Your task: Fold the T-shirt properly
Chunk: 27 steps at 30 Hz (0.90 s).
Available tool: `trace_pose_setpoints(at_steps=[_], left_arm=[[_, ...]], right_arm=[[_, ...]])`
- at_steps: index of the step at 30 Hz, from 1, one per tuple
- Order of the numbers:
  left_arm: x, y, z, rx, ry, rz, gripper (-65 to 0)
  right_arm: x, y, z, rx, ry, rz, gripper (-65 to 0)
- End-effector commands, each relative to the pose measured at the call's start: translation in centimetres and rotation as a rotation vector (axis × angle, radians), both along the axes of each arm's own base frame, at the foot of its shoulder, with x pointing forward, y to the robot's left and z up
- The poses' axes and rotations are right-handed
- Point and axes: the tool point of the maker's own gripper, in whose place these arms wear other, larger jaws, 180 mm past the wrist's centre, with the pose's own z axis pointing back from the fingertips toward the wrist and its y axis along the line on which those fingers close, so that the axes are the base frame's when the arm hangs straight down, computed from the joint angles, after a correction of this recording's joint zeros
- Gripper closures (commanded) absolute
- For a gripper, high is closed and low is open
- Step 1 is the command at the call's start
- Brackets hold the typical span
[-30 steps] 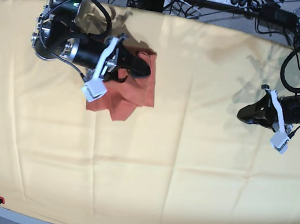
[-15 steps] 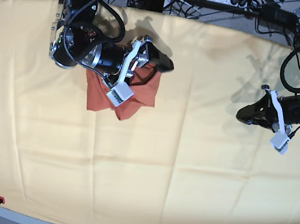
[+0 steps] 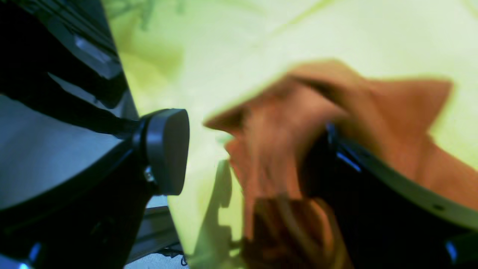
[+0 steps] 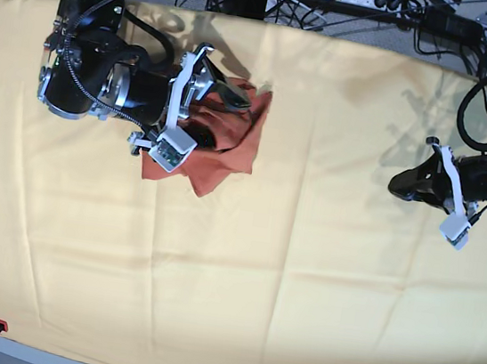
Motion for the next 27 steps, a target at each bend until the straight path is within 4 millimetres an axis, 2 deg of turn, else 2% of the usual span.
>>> trace_pose_setpoints(at_steps=[1,4,9,11,15,19,23,27], left_arm=[[0.6,0.1,1.6,-0.010,-0.050,-0.007,0.0],[0.7,0.2,1.7,-0.009,-0.052,-0.007,0.0],[0.7,0.1,1.8,-0.012,-0.056,-0.006,0.0],[0.7,0.2,1.7,-0.011,-0.054,-0.006,0.0],[0.7,0.2,1.7,-0.011,-0.054,-0.006,0.0],[0.7,0.3,1.6,-0.002,-0.052,-0.004,0.0],[0.7,0.2,1.6,-0.004,-0.055,-0.002,0.0],[0.7,0.2,1.6,-0.006,-0.055,-0.002,0.0]], right_arm=[[0.2,0.6,1.5,0.063,-0.039,0.007,-45.0],[-0.2,0.9,1.4,0.087,-0.033,0.001,-45.0],[1.1,-0.9,1.2,0.007,-0.072,-0.037,-44.9],[1.3,-1.8,2.1,0.011,-0.100,-0.063,-44.9],[1.2,-2.9,5.7,0.108,-0.182,-0.089,-45.0],[2.3,-5.0,6.8,0.114,-0.227,-0.172,-44.9],[3.0,-5.6,6.3,0.084,-0.238,-0.214,-44.9],[3.1,-4.5,4.5,0.101,-0.164,-0.181,-44.9]])
